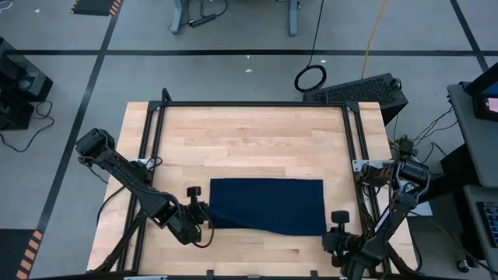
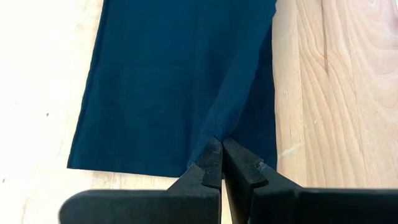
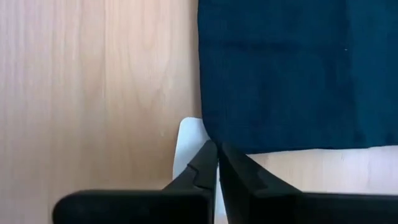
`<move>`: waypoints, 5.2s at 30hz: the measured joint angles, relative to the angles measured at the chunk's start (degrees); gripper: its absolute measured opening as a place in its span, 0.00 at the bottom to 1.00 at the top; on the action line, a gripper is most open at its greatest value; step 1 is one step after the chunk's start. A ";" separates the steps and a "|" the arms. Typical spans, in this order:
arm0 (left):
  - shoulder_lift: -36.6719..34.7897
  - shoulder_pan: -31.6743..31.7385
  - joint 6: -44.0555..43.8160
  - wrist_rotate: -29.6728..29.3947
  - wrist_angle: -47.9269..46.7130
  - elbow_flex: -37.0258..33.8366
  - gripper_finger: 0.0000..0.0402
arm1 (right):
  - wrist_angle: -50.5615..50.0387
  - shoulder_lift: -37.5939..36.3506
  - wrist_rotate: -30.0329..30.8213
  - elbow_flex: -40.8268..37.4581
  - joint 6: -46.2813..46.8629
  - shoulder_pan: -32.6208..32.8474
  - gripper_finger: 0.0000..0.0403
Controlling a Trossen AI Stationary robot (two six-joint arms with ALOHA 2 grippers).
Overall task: Roll towel into tight, uniform cylinder
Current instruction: Roll the blue cloth napkin
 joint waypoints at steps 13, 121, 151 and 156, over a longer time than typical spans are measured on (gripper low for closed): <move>0.00 0.00 1.35 -1.60 0.04 0.00 0.01 | -1.32 -6.63 -1.34 0.00 0.23 -0.34 0.00; -22.55 34.54 26.67 -10.57 -11.82 -0.02 0.01 | -38.35 -14.64 34.97 0.02 25.82 -20.09 0.00; -22.53 30.96 21.62 0.94 -15.32 -0.02 0.01 | -27.38 -23.24 25.98 0.02 -2.29 -28.19 0.00; -22.53 28.29 18.59 4.21 -15.62 -0.02 0.01 | -25.76 -24.98 25.65 0.02 -2.58 -26.43 0.00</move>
